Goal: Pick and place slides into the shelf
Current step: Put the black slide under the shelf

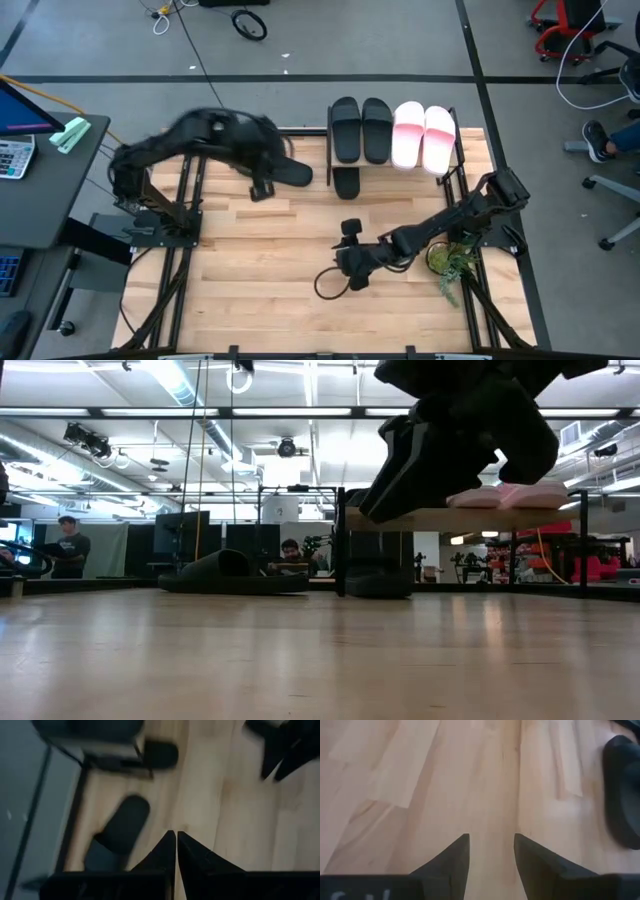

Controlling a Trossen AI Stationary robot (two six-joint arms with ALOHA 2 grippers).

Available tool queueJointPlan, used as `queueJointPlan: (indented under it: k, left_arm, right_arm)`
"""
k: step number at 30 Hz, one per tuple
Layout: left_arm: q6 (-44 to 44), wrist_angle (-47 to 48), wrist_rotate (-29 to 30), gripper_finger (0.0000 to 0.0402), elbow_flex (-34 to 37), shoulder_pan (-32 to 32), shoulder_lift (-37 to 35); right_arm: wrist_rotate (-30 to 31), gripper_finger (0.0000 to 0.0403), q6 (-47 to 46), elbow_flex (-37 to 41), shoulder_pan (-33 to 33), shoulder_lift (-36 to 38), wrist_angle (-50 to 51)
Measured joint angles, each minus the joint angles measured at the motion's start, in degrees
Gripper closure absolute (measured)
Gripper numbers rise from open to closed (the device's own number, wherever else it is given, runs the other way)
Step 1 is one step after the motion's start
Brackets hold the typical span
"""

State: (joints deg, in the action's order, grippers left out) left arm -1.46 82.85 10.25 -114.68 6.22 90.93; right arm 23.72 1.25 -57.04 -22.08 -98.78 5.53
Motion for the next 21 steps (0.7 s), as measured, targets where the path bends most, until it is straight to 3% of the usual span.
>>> queueJointPlan:
  k: [8, 12, 15, 21]
  left_arm:
    - [-8.1, -10.8, 0.7, 0.0367, 25.7, 2.4, -0.4]
    - [-14.6, -21.6, 10.2, 0.0365, 37.7, 4.7, -1.6]
    - [-14.8, -31.1, 16.5, 0.0366, 44.5, 6.6, -1.7]
    - [-15.2, -48.0, 18.1, 0.0345, 53.7, 9.5, -1.2]
  right_arm:
    - [1.9, 0.0244, -2.2, 0.0, -1.3, 0.0, 0.1]
    - [1.8, 0.0244, -11.0, 0.0, -1.3, 0.0, 0.7]
    - [1.0, 0.0244, -15.9, 0.0, -1.3, 0.0, 1.4]
    - [0.9, 0.0244, -16.2, 0.0, -1.3, 0.0, 1.9]
